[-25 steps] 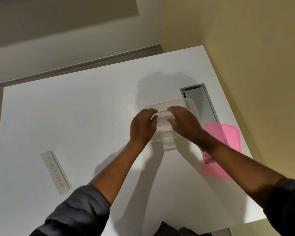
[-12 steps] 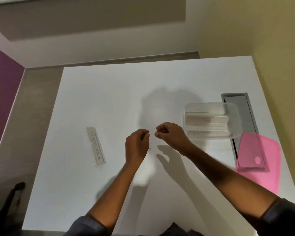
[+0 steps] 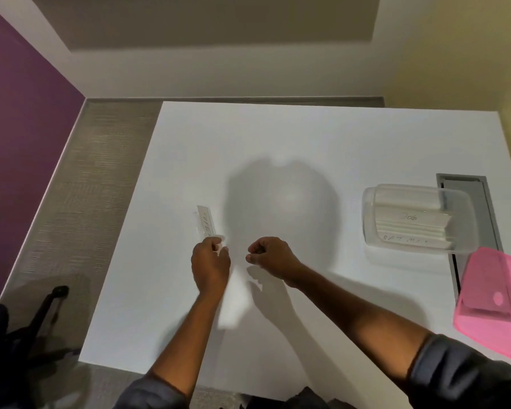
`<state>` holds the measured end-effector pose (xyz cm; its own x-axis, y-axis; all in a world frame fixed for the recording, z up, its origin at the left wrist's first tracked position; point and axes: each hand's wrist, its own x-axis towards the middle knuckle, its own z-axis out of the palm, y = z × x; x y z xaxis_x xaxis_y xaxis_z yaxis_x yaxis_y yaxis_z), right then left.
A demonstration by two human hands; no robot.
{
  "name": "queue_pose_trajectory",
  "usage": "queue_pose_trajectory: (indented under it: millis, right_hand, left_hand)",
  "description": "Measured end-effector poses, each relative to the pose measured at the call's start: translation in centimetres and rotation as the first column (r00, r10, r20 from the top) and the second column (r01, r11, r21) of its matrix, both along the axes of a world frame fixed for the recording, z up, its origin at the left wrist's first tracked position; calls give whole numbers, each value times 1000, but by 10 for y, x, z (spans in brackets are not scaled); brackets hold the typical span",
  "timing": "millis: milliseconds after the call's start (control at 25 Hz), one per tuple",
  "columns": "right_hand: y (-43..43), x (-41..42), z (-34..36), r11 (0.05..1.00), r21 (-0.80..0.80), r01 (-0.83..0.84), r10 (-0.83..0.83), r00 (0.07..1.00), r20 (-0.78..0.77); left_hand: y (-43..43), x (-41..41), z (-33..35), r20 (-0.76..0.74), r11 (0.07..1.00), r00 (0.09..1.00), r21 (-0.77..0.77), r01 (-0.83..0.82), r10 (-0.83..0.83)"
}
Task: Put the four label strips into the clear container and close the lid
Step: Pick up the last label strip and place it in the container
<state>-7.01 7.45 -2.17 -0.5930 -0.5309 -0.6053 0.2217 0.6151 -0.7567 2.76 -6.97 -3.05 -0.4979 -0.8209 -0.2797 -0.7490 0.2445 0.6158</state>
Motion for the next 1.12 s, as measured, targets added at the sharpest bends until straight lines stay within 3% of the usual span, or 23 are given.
queue_pose_trajectory:
  millis: [120, 280, 840, 1000, 1120]
  right_hand:
    - [-26, 15, -5, 1000, 25, -12, 12, 1000, 21]
    - [-54, 28, -13, 998, 63, -24, 23, 1000, 17]
    - [-78, 39, -28, 998, 63, -12, 11, 1000, 13]
    - [-80, 41, -25, 998, 69, 13, -11, 999, -32]
    - [-78, 37, -23, 994, 68, 81, -83, 996, 30]
  left_hand:
    - [-21, 10, -9, 77, 996, 996, 75, -49, 43]
    - [-38, 20, -24, 122, 992, 992, 123, 0, -15]
    - [-63, 34, -33, 45, 965, 999, 261, 16, -29]
    - [-63, 39, -31, -22, 931, 1000, 366, -2, 11]
    - [-59, 37, -25, -79, 886, 993, 461, -41, 87]
